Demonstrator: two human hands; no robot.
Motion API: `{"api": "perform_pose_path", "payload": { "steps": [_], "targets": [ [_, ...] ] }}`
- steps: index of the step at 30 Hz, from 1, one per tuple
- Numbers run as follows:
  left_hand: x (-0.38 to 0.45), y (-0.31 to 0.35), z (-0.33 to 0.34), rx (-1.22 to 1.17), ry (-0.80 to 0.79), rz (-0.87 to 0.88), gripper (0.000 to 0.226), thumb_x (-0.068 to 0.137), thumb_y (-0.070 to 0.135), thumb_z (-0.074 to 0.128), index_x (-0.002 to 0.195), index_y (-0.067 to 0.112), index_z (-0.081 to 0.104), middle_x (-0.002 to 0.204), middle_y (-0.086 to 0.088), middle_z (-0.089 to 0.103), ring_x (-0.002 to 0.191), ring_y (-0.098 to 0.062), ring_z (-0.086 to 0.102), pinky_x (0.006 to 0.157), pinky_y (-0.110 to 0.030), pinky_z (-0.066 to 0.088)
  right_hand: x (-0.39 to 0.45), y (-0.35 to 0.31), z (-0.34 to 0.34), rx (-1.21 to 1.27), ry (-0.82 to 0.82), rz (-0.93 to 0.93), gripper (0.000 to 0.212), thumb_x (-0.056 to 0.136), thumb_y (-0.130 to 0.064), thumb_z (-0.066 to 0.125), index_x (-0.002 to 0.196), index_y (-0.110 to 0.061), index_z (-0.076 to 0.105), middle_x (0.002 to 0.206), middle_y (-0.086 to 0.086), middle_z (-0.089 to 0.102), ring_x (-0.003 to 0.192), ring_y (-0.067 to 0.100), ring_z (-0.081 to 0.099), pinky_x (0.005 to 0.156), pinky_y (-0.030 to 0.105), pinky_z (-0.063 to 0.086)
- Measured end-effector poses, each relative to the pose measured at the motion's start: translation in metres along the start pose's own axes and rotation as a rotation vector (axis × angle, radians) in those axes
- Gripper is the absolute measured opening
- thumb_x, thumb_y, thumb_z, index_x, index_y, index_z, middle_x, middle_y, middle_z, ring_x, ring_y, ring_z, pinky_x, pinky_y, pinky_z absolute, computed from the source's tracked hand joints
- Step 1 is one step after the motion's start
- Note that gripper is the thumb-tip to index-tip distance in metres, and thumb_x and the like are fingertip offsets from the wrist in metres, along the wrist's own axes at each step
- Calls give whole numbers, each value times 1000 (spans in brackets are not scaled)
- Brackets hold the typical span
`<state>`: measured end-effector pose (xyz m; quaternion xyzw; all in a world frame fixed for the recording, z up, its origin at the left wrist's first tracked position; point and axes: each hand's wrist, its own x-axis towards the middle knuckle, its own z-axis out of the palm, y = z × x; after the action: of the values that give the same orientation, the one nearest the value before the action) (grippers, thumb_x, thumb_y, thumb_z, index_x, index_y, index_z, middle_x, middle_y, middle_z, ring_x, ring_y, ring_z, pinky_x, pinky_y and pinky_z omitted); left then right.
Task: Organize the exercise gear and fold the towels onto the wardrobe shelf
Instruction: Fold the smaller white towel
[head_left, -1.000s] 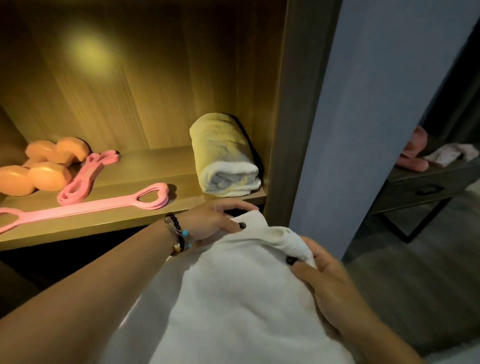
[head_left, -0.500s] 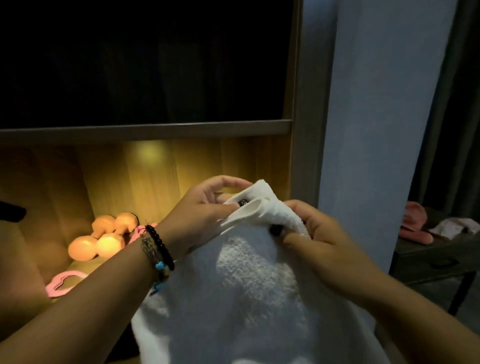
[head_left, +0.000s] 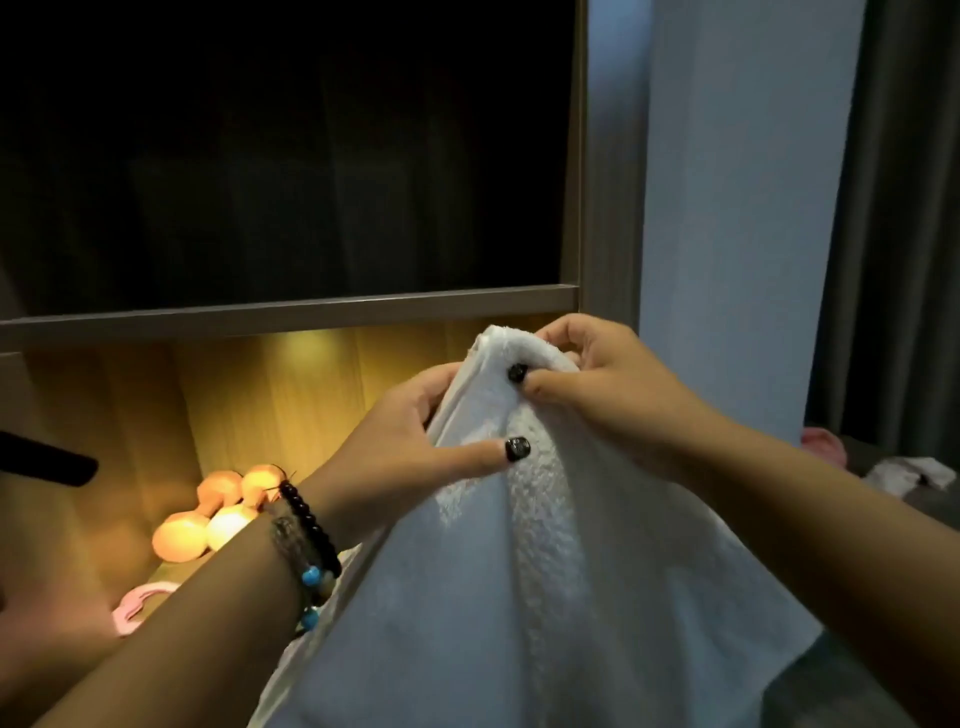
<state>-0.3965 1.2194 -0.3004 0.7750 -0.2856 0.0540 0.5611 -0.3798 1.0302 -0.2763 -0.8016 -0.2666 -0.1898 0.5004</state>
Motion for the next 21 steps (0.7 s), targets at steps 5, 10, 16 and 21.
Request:
{"api": "perform_pose_path", "payload": {
  "steps": [5, 10, 16, 21],
  "targets": [
    [2, -4, 12, 188, 211, 18, 22, 81, 13, 71, 102, 10, 67, 96, -15, 68, 87, -35, 66, 74, -52, 57, -5, 18, -6, 76, -154, 48, 16, 87, -22, 66, 102, -19, 60, 97, 5, 64, 85, 14, 64, 67, 24, 52],
    [-13, -15, 0, 159, 382, 9, 10, 82, 5, 70, 91, 7, 72, 89, -22, 68, 75, -31, 61, 66, -36, 51, -45, 85, -14, -135, -607, 416, 51, 66, -53, 73, 109, -27, 64, 102, -4, 70, 93, 18, 69, 79, 32, 59],
    [-35, -21, -29, 45, 417, -82, 15, 82, 5, 69, 93, 16, 71, 90, -7, 71, 77, -18, 68, 62, -28, 54, -62, 131, -35, -330, -520, 477, 24, 65, -44, 81, 81, -27, 74, 83, -10, 70, 75, 7, 67, 62, 17, 53],
    [-48, -19, -34, -101, 376, -19, 27, 78, 16, 66, 104, 12, 66, 98, -3, 71, 87, -19, 70, 64, -27, 57, -47, 129, -46, -506, -296, 355, 63, 46, -69, 77, 82, -19, 65, 95, 1, 57, 84, 18, 57, 69, 31, 51]
  ]
}}
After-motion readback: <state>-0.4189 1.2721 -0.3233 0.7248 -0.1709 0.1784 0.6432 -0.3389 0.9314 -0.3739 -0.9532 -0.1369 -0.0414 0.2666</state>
